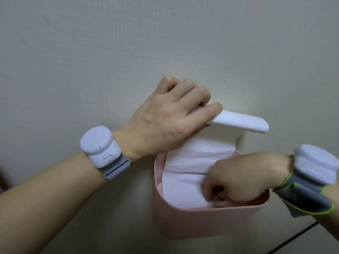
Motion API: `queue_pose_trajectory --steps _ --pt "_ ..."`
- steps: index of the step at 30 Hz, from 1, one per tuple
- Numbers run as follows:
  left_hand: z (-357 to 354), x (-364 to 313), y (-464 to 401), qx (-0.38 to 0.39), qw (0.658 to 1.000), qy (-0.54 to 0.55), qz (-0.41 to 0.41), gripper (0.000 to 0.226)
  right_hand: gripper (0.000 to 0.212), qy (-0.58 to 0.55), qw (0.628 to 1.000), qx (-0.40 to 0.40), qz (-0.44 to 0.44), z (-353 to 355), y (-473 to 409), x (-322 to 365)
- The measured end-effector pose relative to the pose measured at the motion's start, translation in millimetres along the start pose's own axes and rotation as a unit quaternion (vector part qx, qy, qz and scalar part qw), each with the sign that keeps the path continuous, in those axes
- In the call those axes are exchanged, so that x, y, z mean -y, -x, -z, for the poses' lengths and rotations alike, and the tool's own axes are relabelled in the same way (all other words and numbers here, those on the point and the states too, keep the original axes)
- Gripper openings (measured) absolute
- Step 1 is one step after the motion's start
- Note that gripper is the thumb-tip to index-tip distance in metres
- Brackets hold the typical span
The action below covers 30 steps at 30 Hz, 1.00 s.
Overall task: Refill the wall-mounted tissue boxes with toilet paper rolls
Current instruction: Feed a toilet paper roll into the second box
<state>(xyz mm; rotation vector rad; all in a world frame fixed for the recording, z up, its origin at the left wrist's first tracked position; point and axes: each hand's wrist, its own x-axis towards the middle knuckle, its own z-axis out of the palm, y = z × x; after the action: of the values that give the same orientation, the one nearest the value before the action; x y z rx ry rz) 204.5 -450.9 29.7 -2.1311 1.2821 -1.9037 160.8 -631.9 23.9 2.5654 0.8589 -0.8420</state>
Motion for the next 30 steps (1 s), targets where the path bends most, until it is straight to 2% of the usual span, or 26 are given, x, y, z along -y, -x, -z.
queue_pose_trajectory --steps 4,7,9,10,12,15,22,25,30 --pt "3.0 0.1 4.5 0.024 1.0 0.007 -0.014 0.017 0.022 -0.109 0.984 -0.141 0.032 19.5 46.3 -5.7" --pt "6.5 0.9 6.4 0.055 0.998 0.02 -0.016 0.023 0.016 -0.213 0.929 -0.298 0.06 31.5 83.4 -10.3" --pt "9.3 0.4 4.3 0.079 0.996 0.034 -0.011 0.029 0.009 -0.204 0.885 -0.414 0.054 35.6 94.2 -20.8" --pt "11.1 0.3 2.8 0.092 0.995 0.04 -0.01 0.03 0.003 -0.192 0.876 -0.44 0.039 36.2 94.1 -26.1" --pt "15.1 0.8 2.3 0.112 0.992 0.052 -0.008 0.032 0.019 -0.173 0.875 -0.452 0.014 36.7 86.4 -29.4" --pt "21.9 2.5 2.3 0.124 0.99 0.066 0.002 0.032 0.03 -0.182 0.891 -0.416 0.01 35.0 74.5 -27.2" --pt "26.6 -3.8 -3.9 0.152 0.98 0.123 0.028 0.031 0.023 -0.153 0.903 -0.401 0.015 32.9 76.6 -33.0" --pt "27.1 -10.2 -9.0 0.154 0.974 0.164 0.035 0.03 0.028 -0.171 0.908 -0.381 0.025 29.9 85.7 -36.1" --pt "35.3 -5.6 0.1 0.191 0.957 0.212 0.058 0.029 0.024 -0.192 0.915 -0.351 0.048 27.2 75.2 -30.9"
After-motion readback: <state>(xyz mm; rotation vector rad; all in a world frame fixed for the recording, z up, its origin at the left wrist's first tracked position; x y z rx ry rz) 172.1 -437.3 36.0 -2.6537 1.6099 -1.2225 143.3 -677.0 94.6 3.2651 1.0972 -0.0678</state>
